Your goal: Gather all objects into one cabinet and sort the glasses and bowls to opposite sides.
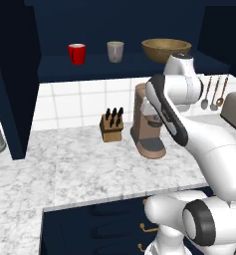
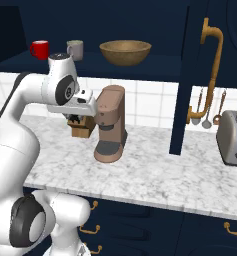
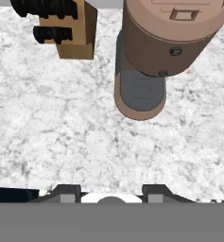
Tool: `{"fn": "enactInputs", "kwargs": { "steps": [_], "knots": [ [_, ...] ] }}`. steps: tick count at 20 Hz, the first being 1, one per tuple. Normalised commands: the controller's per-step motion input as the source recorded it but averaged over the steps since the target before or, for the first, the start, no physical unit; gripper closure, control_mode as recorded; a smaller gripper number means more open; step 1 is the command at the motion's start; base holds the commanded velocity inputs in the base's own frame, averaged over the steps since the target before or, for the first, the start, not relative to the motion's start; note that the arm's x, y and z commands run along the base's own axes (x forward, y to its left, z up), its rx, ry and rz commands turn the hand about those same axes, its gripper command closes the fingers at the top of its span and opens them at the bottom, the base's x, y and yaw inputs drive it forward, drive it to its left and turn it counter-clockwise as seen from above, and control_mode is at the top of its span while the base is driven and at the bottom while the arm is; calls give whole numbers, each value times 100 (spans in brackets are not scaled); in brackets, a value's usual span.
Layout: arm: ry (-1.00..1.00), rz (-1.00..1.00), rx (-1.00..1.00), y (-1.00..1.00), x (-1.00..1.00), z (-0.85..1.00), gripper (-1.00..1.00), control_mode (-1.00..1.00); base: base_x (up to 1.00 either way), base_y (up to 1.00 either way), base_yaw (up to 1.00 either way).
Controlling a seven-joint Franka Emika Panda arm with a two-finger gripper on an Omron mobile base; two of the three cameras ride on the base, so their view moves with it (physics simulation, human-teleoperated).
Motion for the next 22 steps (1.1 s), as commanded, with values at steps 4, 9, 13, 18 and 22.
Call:
{"fn": "enactInputs", "kwargs": {
  "steps": [4, 9, 13, 18, 22],
  "knots": [
    [0, 0, 0, -14, -21, -6, -100, -100, 0, 0, 0],
    [0, 0, 0, -5, -10, -1, -100, -100, 0, 0, 0],
    [0, 0, 0, 0, 0, 0, -100, -100, 0, 0, 0],
    [-1, 0, 0, -1, -13, 0, -100, -100, 0, 0, 0],
    [-13, 4, 4, -26, -59, -3, -100, -100, 0, 0, 0]
  ]
}}
